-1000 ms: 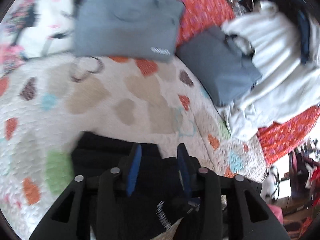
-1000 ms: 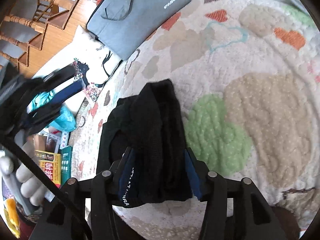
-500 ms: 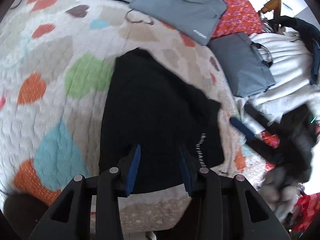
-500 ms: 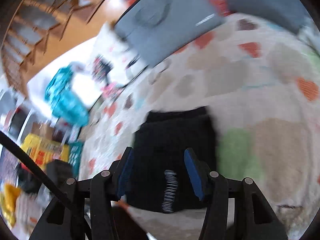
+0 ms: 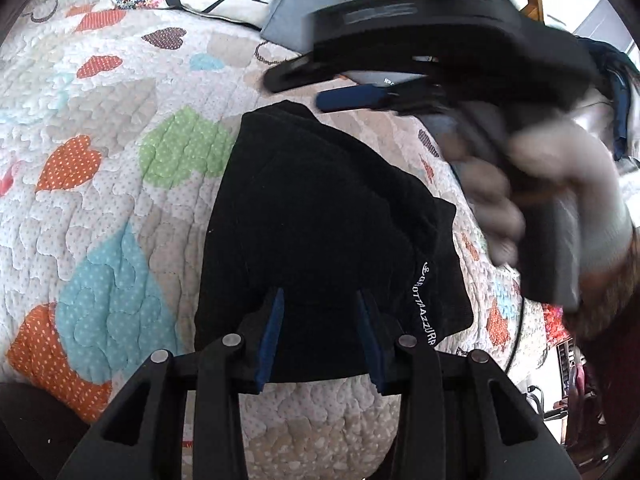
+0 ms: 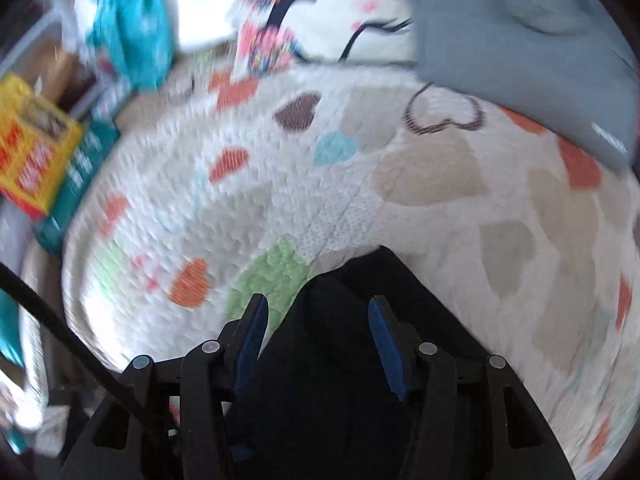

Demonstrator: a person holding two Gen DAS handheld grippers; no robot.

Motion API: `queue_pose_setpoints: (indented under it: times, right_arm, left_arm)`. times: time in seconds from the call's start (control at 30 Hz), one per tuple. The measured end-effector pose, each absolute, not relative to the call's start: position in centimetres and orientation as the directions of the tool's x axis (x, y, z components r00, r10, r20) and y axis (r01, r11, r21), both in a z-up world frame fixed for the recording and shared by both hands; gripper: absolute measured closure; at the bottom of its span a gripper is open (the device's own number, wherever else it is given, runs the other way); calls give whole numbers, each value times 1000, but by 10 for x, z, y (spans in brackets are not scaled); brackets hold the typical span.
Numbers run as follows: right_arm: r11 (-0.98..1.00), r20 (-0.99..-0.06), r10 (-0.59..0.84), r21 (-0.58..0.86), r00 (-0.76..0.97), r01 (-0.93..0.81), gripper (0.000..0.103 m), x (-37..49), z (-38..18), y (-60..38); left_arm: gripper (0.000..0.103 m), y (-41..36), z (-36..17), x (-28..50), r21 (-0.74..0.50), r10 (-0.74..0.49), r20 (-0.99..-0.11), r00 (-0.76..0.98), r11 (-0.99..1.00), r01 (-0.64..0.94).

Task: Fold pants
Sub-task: 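Grasp the folded pants edge with the left gripper while the right gripper grasps the other end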

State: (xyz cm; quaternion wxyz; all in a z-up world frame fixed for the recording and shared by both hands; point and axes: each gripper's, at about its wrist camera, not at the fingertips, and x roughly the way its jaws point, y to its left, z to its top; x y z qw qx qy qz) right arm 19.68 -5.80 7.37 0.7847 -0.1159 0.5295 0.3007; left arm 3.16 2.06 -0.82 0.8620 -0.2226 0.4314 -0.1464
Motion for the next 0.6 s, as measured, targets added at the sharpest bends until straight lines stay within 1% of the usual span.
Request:
queue_pose_setpoints:
  times: [0.03,0.1,0.13,0.2,0.23,0.27,0.37,0.43,0.47,0.6]
  right_arm:
    - [780,-913,324,110,247,-616,46,198,68,-51]
    - [746,-943,268,75,196,-661,78,198,55,-37]
    - [740,-952,240,51,193,-671,91,199,51,-33]
    - [737,-955,215,23,203,-676,95,201,50,-29]
    - [746,-953,213,16,216,-665,100,205,51,-29]
    - [764,-947,203,-5,248,-645,102,210,53,-30]
    - [825,-942,212,29,262,-564,103,233,56,-41]
    - [834,-937,140,-63,320,-548,103,237,56,-40]
    - [839,-936,139,-62,322,-541,103,238,58,-42]
    - [841,-934,218,33,282,-541,102,229,75,-47]
  left_arm:
    - [67,20,-9,31,-508,-444,-675,589,859,66]
    - [67,19,-10,27,-497,-442,-665,602,863,84]
    - [67,19,-11,26,-494,-441,-661,607,865,90]
    - [67,19,-12,24,-492,-441,-652,617,865,99]
    - [67,19,-13,23,-496,-444,-647,620,863,100]
    - [67,20,-13,23,-507,-450,-642,621,856,97]
    - [67,19,-12,22,-507,-453,-635,625,855,105]
    - [67,20,-13,21,-511,-458,-632,626,853,107]
    - [67,19,-13,21,-509,-458,-632,626,853,110]
    - [67,21,-13,17,-513,-457,-632,626,852,103]
